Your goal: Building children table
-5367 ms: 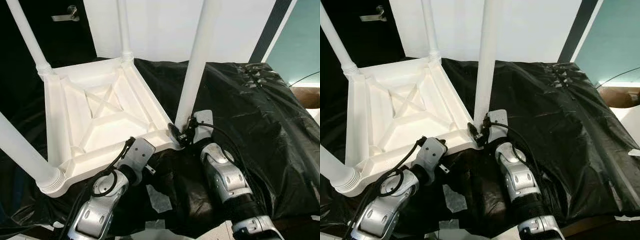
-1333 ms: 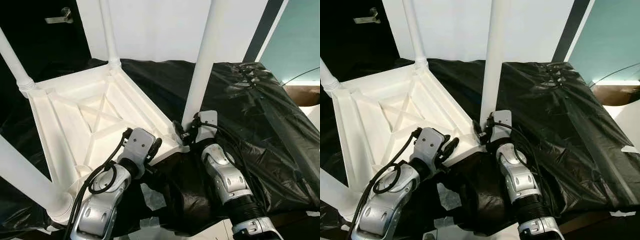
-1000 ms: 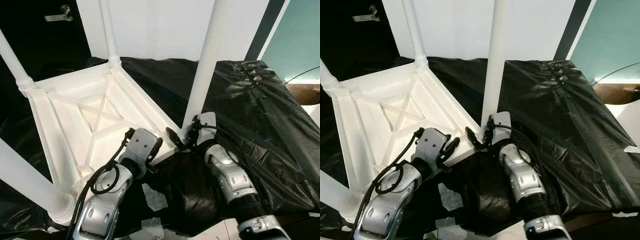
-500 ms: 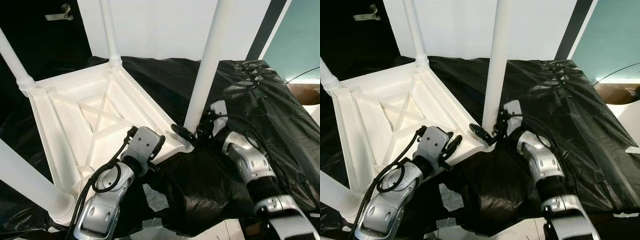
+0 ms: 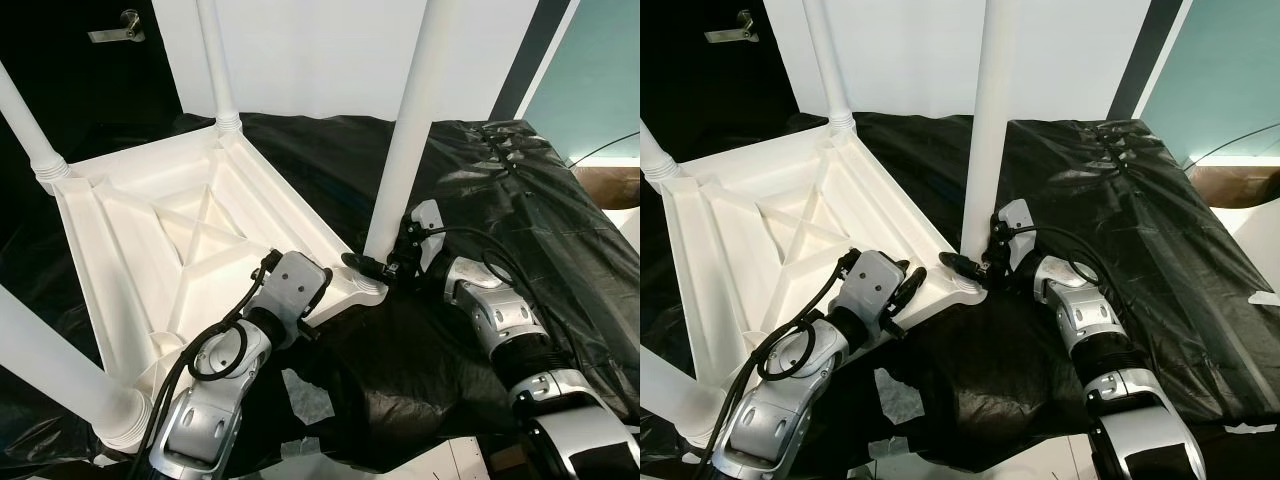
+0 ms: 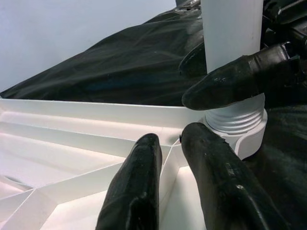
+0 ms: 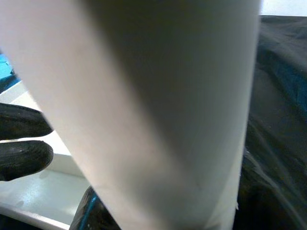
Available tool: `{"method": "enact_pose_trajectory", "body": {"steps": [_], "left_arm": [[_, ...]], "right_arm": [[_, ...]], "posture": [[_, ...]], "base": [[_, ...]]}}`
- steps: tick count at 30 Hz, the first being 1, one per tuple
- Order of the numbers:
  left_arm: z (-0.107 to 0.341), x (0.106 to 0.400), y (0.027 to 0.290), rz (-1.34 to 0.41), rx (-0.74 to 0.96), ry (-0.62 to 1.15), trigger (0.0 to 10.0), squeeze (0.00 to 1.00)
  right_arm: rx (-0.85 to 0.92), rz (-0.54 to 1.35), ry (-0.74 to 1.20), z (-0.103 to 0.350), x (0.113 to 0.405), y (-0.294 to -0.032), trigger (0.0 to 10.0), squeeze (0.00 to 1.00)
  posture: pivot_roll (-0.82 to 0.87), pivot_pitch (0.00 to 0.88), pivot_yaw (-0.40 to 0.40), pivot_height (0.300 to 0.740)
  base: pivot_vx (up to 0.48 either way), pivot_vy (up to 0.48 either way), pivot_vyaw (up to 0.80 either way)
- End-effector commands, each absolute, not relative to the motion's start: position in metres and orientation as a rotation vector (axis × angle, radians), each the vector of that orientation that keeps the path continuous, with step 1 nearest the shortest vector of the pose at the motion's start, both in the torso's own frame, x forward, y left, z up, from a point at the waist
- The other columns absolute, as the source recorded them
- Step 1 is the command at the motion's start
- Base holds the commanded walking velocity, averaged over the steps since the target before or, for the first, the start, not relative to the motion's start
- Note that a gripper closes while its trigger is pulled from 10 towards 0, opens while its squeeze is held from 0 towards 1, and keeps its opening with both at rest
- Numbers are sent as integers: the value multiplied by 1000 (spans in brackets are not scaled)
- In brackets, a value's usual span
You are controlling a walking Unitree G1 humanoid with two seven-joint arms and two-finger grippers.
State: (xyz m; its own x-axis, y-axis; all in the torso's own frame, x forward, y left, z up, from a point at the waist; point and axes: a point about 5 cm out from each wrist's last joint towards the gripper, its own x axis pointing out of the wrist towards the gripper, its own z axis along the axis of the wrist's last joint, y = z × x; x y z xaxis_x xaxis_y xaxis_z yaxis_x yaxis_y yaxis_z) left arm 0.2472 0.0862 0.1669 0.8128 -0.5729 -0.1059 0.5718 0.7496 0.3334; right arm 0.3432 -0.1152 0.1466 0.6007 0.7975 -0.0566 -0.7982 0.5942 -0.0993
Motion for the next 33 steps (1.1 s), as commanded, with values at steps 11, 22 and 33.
{"method": "enact_pose_trajectory", "body": {"steps": [11,22,33], "left_arm": [[163,251,88,-578,387,-4,10000,0],[163,251,84,-605,393,-6,10000,0],[161,250,86,-605,401,1,10000,0]], "right_arm": [[-57,446,89,119,330,-85,0,0],[7,424,25,128,315,-60,10000,0],[-10,441,-28,138,317,-83,10000,1000]], "posture": [[121,36,-54,740],[113,43,-41,740],[114,44,-45,740]], "base": [[0,0,0],[0,0,0],[0,0,0]]}}
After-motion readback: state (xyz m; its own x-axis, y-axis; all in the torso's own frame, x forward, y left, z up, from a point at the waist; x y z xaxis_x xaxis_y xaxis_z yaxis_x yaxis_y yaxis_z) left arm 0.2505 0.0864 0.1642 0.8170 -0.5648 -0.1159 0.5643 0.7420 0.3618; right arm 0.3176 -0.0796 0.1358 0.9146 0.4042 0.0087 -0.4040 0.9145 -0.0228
